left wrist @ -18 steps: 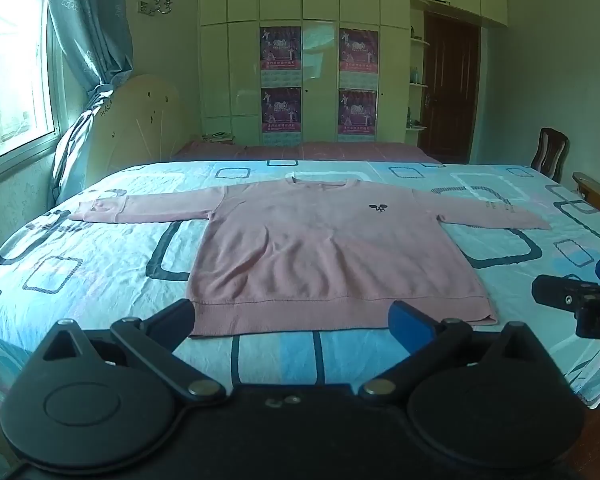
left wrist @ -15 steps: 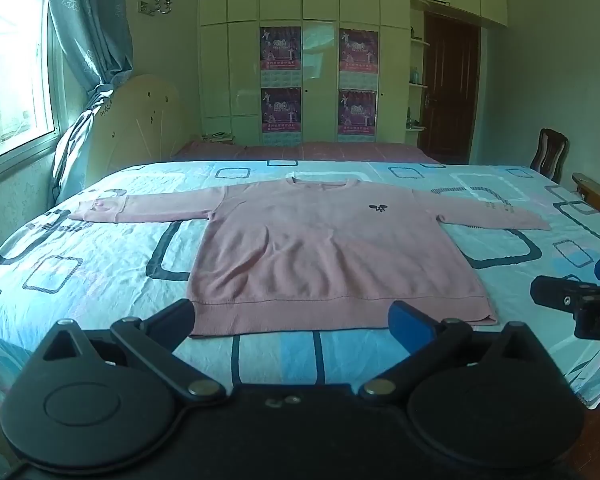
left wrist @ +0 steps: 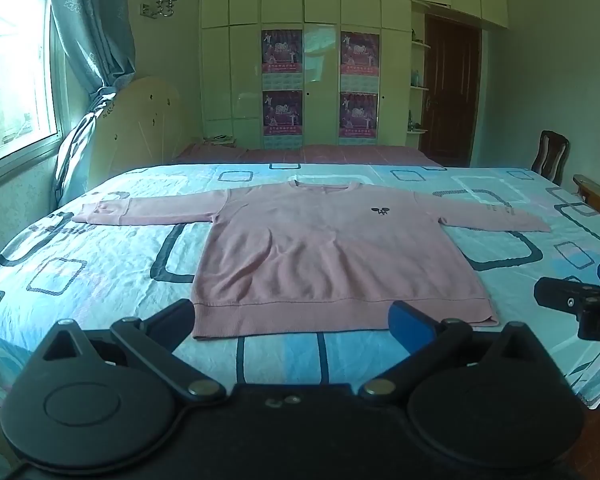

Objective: Fold small clothes

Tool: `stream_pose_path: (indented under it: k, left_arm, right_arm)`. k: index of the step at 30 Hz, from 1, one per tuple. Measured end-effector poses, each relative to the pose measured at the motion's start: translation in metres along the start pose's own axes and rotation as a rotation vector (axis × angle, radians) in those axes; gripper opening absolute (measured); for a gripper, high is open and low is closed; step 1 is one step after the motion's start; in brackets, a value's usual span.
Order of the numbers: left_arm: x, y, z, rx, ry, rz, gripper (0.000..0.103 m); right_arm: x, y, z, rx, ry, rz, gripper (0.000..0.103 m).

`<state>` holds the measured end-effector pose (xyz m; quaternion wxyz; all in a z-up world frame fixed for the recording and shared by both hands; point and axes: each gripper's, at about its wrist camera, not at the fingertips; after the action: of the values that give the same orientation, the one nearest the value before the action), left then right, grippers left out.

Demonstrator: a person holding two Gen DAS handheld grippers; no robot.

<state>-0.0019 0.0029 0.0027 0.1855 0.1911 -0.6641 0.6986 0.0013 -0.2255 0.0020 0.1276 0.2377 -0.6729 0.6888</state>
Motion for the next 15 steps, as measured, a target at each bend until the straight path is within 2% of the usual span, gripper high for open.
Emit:
stream_pose_path:
  k: [15]
  left_arm:
    - [0.0031,-0.0008,0.0024,-0.013,0.005,0.004,0.102]
  right_arm:
    - [0.0057,-0.0031,0.0050,-0.010,0.009,0.005,0.103]
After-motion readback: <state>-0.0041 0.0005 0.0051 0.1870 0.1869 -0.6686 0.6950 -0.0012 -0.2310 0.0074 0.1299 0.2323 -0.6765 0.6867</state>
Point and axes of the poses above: each gripper's, at about its wrist camera, not at the fingertips, and x roughly against the way its jaws point, z to its right, y to its underside, and after that the axes turned 5 degrees about x, right-handed
